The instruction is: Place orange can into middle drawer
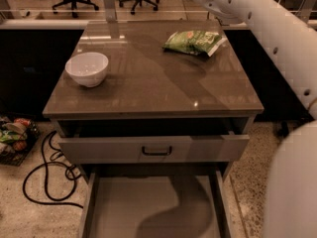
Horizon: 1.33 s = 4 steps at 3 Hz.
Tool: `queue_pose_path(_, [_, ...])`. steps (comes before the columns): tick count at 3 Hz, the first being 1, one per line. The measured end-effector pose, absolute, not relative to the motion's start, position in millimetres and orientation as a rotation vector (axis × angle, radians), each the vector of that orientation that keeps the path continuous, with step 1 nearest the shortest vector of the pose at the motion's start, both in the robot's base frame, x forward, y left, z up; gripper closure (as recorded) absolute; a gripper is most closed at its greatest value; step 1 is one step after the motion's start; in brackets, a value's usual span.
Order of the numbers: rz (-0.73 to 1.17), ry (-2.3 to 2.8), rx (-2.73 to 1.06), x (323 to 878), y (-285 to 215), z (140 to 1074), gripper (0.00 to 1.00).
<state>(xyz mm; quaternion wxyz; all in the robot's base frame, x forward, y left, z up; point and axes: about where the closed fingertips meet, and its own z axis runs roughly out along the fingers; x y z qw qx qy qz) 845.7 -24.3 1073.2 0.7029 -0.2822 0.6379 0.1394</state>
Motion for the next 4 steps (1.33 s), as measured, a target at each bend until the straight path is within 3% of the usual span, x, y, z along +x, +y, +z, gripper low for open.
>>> queue_pose_path(1, [0.255, 1.379, -0.605, 789, -31, 1104, 1.00])
queue_pose_path(3, [0.223, 1.509, -0.680, 687, -13, 1024, 1.00])
queue_pose_path(4, [0.223, 1.508, -0.680, 687, -13, 1025, 1.00])
